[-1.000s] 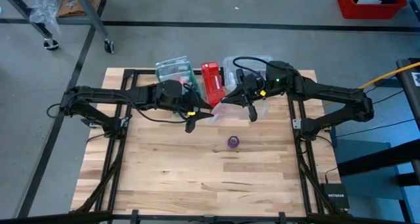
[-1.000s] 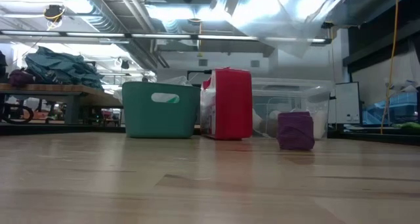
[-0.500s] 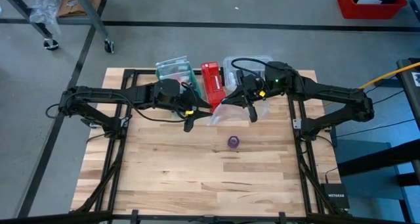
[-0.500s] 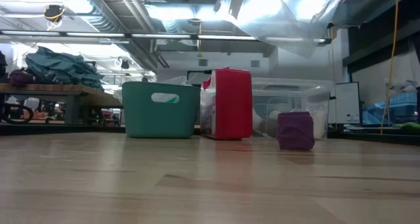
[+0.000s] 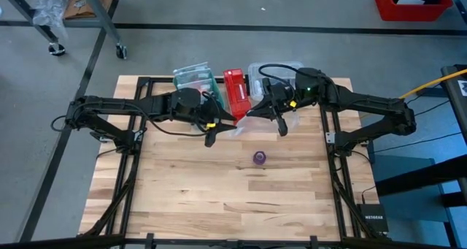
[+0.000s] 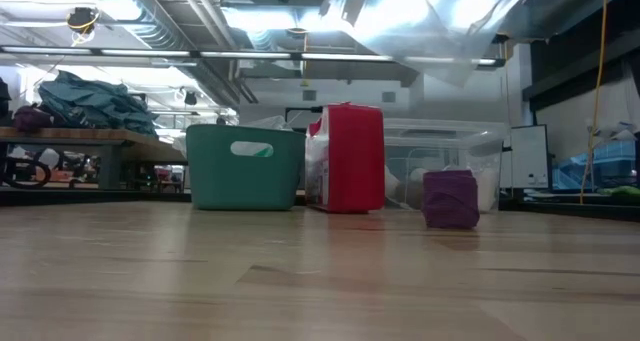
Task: Roll bandage
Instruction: Put the purple bandage into the transparent zip bag
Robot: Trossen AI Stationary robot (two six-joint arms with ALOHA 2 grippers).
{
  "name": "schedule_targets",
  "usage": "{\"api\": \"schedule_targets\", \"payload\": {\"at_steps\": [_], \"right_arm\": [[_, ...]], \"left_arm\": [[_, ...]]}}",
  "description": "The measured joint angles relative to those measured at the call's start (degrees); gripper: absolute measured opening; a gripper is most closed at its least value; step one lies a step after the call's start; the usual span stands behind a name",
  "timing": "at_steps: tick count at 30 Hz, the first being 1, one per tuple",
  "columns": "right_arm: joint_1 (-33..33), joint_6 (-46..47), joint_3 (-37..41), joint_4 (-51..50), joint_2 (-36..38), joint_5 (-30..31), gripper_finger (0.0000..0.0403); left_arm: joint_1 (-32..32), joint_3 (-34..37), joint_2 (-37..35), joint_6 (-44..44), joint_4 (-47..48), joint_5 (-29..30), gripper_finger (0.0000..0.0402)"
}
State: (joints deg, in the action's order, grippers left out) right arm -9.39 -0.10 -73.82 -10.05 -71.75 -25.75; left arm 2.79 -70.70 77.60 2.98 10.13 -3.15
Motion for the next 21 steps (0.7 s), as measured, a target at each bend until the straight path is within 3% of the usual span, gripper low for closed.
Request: {"api": "schedule_targets", "payload": {"at_steps": [21], "right_arm": [[0.01, 0.00, 0.00, -2.07, 0.00, -0.90, 0.0001]], "left_arm": [[-0.05, 0.00, 0.00, 0.22, 1.59, -0.01, 0.0129]]}}
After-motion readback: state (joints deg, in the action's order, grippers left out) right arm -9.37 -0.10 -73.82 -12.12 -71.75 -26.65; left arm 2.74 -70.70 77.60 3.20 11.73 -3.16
